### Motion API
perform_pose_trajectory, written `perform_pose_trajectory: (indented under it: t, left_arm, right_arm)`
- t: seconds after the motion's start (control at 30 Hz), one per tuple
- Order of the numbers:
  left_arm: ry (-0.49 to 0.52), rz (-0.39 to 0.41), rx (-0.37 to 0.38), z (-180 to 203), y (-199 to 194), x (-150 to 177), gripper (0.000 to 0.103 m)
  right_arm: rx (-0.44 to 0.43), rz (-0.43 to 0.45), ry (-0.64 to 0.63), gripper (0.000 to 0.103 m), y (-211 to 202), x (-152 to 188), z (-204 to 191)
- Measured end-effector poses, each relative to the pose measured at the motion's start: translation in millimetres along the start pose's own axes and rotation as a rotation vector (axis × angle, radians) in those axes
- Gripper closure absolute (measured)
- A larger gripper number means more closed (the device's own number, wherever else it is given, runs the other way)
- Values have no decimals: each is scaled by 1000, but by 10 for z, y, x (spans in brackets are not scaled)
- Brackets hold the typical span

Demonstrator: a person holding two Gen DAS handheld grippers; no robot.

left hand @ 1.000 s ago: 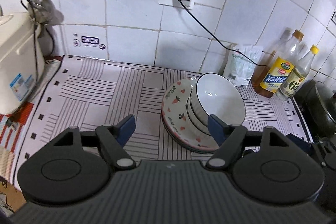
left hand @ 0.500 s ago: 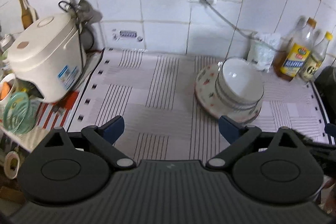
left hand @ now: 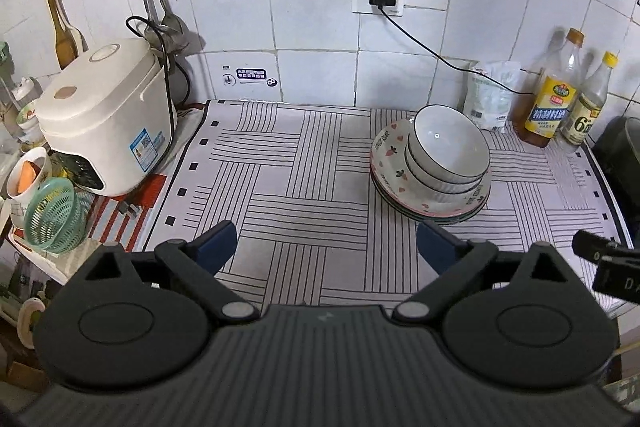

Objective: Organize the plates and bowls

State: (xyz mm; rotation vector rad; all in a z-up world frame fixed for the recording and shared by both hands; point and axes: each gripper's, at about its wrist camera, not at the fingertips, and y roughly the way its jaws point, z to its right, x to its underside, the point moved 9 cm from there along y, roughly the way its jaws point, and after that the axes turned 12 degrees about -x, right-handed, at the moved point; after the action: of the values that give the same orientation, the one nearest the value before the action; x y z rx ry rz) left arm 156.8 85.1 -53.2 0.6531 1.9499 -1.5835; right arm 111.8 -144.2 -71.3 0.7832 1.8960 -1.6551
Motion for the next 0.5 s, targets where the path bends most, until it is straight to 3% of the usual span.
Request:
perform_pose_trajectory:
  t: [0.5]
  left_arm:
    - [28,17,16,45,-238,75,5]
  right_arm:
    - [5,17,-11,2,-204,6,16]
